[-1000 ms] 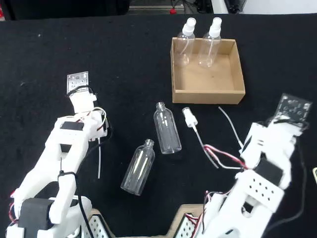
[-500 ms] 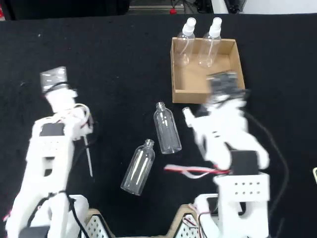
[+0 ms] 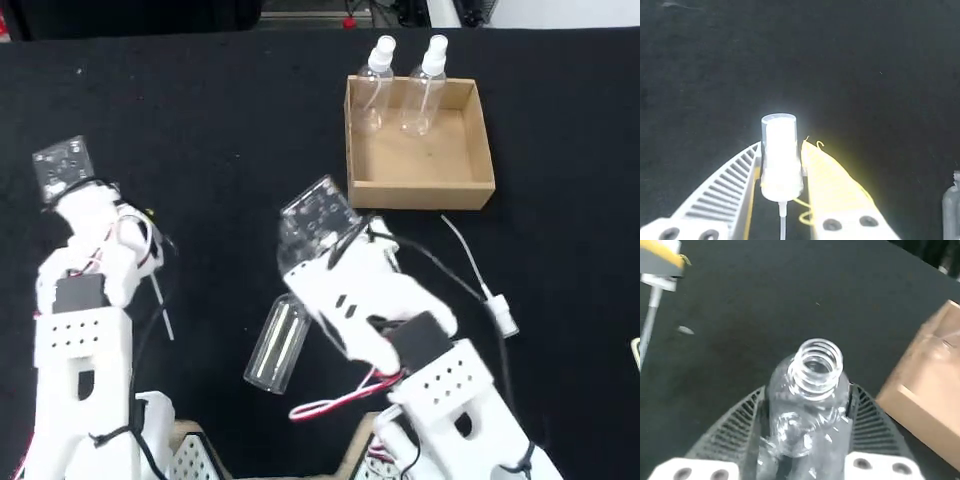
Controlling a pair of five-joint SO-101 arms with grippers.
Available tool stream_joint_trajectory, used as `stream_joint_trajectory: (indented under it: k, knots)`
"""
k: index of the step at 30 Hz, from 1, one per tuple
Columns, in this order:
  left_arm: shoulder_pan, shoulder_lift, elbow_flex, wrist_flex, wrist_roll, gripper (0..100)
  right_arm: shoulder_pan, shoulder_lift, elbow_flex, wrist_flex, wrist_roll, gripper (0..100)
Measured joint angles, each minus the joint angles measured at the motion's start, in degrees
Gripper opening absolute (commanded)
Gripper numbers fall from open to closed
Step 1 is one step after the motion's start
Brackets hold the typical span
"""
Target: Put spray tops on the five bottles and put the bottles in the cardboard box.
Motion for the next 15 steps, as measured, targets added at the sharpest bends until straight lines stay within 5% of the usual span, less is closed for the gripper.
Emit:
stream_joint_trajectory:
  k: [6,15]
  knots:
    - [-6.8,-0.6,0.0,0.0,0.4,3,-6.8,0.0,0.0,-1.0,-0.4,17.2]
    - [-7.2,-0.6,0.0,0.0,2.9,3,-11.2,-1.8,5.2,-5.0,-0.4,17.0]
